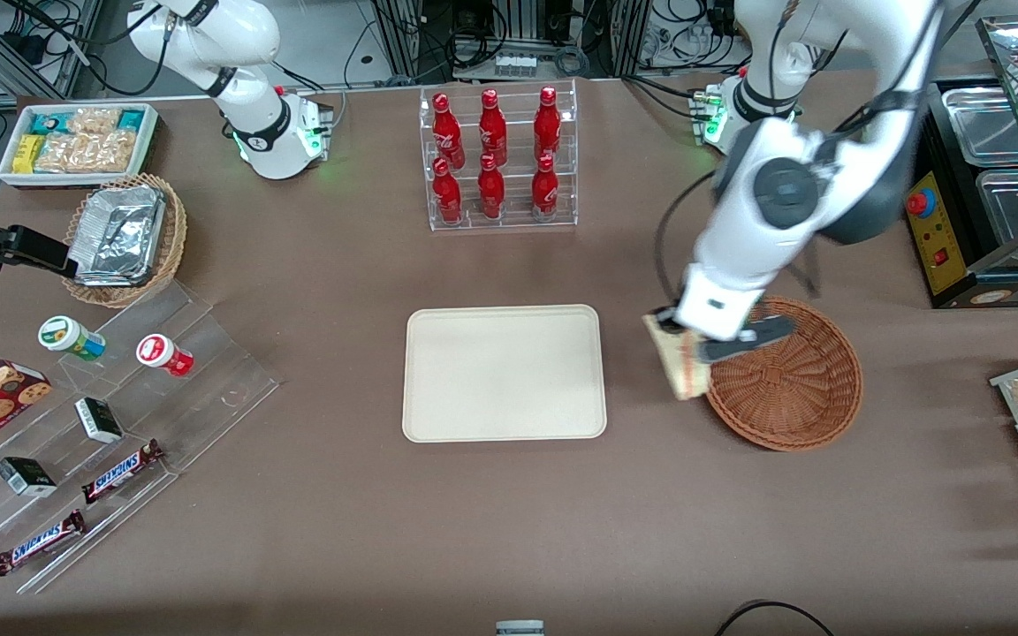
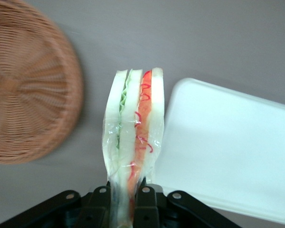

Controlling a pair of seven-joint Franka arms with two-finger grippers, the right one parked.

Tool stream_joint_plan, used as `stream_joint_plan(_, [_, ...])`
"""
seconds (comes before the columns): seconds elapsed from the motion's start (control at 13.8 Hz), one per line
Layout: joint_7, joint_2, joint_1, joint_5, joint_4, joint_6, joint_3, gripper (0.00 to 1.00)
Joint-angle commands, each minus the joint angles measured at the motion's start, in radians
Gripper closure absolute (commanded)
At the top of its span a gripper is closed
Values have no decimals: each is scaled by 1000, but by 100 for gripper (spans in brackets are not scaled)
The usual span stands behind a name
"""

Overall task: Place sandwich from basket to tray
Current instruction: 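Carry the held sandwich over to the cream tray, then lower the sandwich onto the tray and open the left gripper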

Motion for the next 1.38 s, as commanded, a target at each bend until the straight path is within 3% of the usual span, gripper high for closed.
stream_joint_plan(0.0, [5, 137, -94, 1, 147, -15, 13, 100])
stream_joint_plan(0.44, [-5, 333, -220, -2, 231, 184, 13, 100])
stream_joint_plan(0.8, [-10, 467, -300, 4, 342, 192, 17, 100])
stream_joint_plan(1.31, [-65, 539, -316, 3, 408, 196, 19, 100])
